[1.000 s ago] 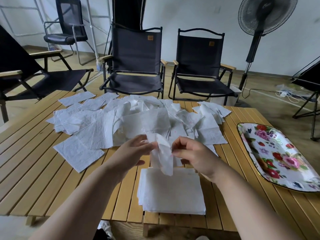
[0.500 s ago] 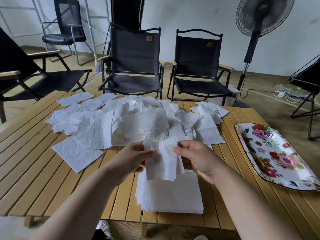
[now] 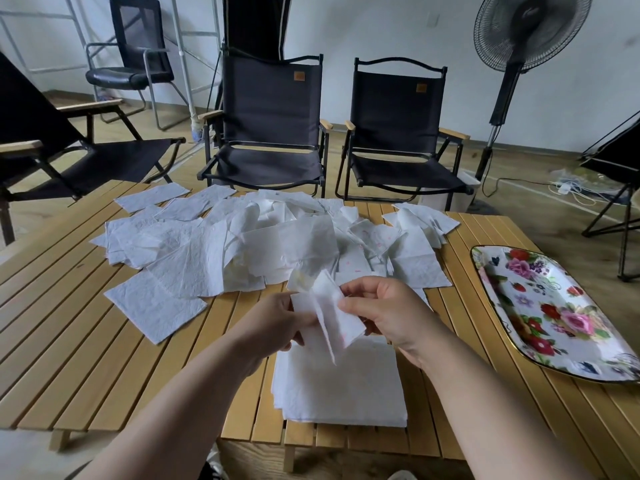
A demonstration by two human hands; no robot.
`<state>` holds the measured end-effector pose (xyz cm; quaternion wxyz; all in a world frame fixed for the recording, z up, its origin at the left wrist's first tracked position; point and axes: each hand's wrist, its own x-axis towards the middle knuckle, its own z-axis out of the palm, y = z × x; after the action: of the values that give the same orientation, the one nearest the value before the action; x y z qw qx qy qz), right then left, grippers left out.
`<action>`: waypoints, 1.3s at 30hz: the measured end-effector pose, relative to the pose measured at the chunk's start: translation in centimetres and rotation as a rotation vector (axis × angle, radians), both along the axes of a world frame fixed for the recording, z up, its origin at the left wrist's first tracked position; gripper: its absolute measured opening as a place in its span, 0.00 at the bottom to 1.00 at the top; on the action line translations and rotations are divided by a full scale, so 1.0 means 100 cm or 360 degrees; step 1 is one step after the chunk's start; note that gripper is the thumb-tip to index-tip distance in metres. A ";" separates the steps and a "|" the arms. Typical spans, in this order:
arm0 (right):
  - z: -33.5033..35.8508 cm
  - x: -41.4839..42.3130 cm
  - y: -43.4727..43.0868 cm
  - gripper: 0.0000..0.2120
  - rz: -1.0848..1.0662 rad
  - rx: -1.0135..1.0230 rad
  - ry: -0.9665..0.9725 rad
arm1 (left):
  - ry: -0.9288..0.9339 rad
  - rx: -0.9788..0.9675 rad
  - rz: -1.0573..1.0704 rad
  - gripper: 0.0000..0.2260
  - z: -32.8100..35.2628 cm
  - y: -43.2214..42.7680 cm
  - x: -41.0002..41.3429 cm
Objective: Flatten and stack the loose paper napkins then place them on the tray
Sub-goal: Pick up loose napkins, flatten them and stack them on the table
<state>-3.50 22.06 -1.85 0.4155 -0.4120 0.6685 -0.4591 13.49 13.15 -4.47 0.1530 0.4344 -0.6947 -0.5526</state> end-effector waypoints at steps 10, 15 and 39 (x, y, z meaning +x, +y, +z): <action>0.007 -0.001 0.003 0.05 -0.0167 -0.0017 -0.0212 | 0.0361 0.0439 -0.0061 0.23 0.000 -0.001 -0.002; 0.006 -0.010 0.009 0.05 -0.0141 0.0144 -0.0254 | 0.0387 0.0310 -0.0038 0.17 -0.006 -0.005 0.001; -0.053 -0.041 -0.009 0.21 -0.0551 0.0415 0.0700 | -0.0828 -0.0740 -0.0107 0.13 -0.025 -0.013 0.001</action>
<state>-7.63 21.18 -7.17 0.2258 -0.3248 0.8558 -0.3333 13.58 11.81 -7.00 0.0474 0.4912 -0.8315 -0.2551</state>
